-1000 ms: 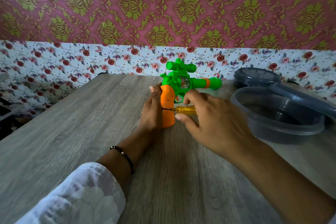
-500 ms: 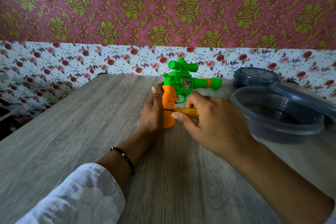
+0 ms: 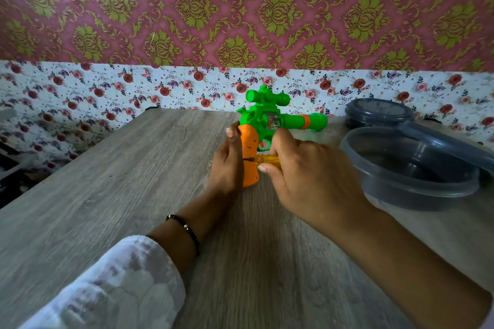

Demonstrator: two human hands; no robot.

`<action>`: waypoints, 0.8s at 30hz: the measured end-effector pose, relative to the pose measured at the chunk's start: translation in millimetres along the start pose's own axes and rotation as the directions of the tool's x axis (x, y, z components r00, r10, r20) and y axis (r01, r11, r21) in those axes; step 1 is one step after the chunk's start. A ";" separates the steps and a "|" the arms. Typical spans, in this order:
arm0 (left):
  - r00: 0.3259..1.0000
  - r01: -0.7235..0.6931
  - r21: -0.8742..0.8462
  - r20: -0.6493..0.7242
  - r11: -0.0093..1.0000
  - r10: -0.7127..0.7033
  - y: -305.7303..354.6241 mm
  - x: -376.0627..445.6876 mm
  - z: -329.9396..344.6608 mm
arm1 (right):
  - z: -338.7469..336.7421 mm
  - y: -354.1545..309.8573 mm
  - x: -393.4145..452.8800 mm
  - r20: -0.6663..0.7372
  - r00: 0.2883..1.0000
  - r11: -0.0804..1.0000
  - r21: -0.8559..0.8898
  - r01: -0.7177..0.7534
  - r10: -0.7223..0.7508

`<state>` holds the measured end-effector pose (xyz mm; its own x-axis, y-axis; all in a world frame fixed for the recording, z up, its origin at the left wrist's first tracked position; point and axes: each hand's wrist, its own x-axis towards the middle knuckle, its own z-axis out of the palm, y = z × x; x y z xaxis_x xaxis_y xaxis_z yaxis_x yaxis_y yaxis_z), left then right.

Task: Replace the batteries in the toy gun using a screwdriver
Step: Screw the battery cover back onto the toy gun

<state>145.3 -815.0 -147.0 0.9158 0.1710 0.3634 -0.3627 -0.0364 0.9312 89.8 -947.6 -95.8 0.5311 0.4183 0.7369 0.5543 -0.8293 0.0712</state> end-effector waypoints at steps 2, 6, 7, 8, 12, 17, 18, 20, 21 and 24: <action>1.000 0.011 -0.001 -0.009 1.000 -0.011 1.6 -0.3 0.5 | 2.1 -1.0 0.2 -0.009 1.000 1.000 -0.001 -0.013 0.013; 1.000 0.017 0.009 -0.006 1.000 -0.017 3.1 -1.8 0.2 | 4.8 -2.9 -0.2 -0.002 0.998 0.998 0.029 -0.062 0.062; 1.000 0.010 0.027 -0.006 1.000 -0.010 2.8 -2.2 0.3 | 5.0 -2.5 0.0 -0.005 0.998 0.997 0.032 -0.068 0.068; 1.000 -0.003 0.043 -0.002 0.999 0.003 3.5 -3.0 0.6 | 4.8 -1.7 0.1 -0.010 0.998 0.997 0.039 -0.069 0.069; 1.000 -0.022 0.097 0.006 0.995 0.021 3.0 -4.3 0.4 | 3.3 -0.4 1.3 0.017 0.993 0.985 0.129 -0.114 0.113; 0.998 0.052 0.056 -0.038 0.997 -0.050 1.8 -0.7 0.0 | 1.7 4.5 0.5 0.058 0.981 0.952 0.240 -0.193 0.184; 0.997 0.061 0.055 -0.059 0.997 -0.057 1.6 -0.4 1.1 | 0.9 8.5 0.8 0.089 0.974 0.940 0.256 -0.223 0.207; 0.993 0.071 0.059 -0.097 0.996 -0.065 -1.0 0.9 2.5 | 0.3 18.5 0.5 0.134 0.959 0.903 0.327 -0.280 0.249; 0.992 0.079 0.056 -0.106 0.995 -0.073 -0.6 0.5 3.3 | -0.6 23.8 -0.1 0.146 0.952 0.864 0.400 -0.307 0.270; 0.985 0.130 0.083 -0.124 0.988 -0.119 -4.0 0.7 3.9 | -4.1 36.0 -0.1 0.139 0.930 0.716 0.603 -0.353 0.342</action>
<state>148.1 -818.6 -150.4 0.9239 0.2949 0.2439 -0.2253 -0.0958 0.9696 107.1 -979.0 -90.5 0.7720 0.1569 0.6159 0.5954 -0.5176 -0.6145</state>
